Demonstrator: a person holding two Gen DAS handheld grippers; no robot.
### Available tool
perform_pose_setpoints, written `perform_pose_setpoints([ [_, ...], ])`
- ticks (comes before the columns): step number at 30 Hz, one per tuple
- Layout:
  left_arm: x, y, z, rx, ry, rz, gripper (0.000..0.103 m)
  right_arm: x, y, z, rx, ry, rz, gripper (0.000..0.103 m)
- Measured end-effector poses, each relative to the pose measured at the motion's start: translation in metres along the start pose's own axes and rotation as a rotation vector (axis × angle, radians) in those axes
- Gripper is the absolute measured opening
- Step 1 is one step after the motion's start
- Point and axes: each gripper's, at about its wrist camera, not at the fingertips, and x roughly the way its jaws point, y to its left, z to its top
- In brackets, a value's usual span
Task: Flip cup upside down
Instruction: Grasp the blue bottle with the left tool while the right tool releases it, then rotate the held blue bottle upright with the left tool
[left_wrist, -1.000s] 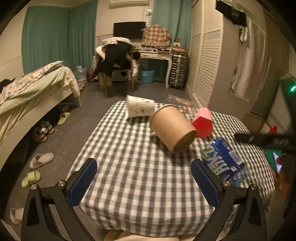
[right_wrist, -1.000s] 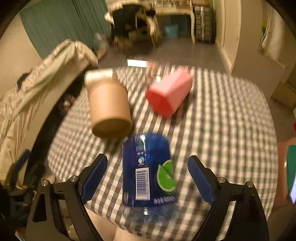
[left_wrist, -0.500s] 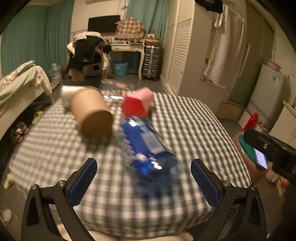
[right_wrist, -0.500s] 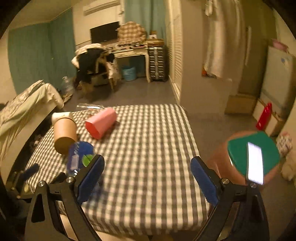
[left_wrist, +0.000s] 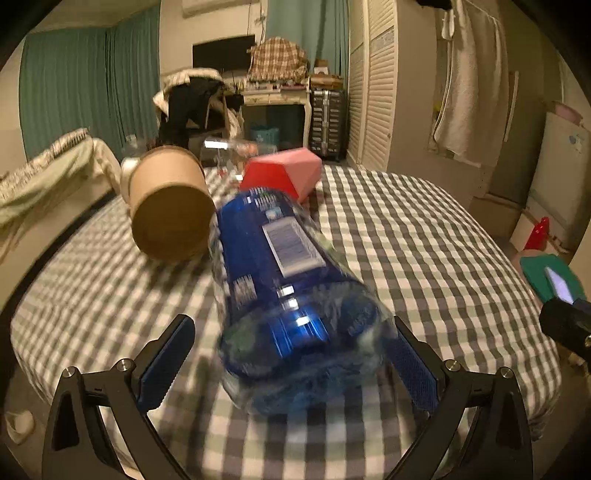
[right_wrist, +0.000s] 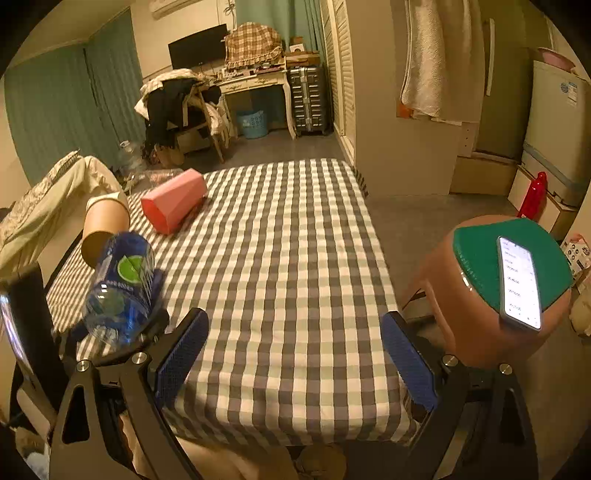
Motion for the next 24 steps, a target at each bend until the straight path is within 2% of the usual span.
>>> perform_pose_setpoints([
  [4, -0.005, -0.001, 0.006, 0.051, -0.019, -0.034, 0.084, 0.006, 0.002, -0.002, 0.003, 0.016, 0.007, 0.094],
  [13, -0.035, 0.003, 0.030, 0.170, 0.001, -0.112, 0.080, 0.009, 0.010, -0.003, -0.013, 0.025, 0.014, 0.094],
  [18, -0.044, 0.013, 0.052, 0.160, 0.048, -0.156, 0.080, 0.007, 0.011, -0.002, -0.010, 0.024, 0.008, 0.094],
  [24, -0.034, 0.016, 0.053, 0.153, 0.061, -0.154, 0.079, 0.007, 0.016, -0.002, -0.012, 0.024, 0.014, 0.094],
])
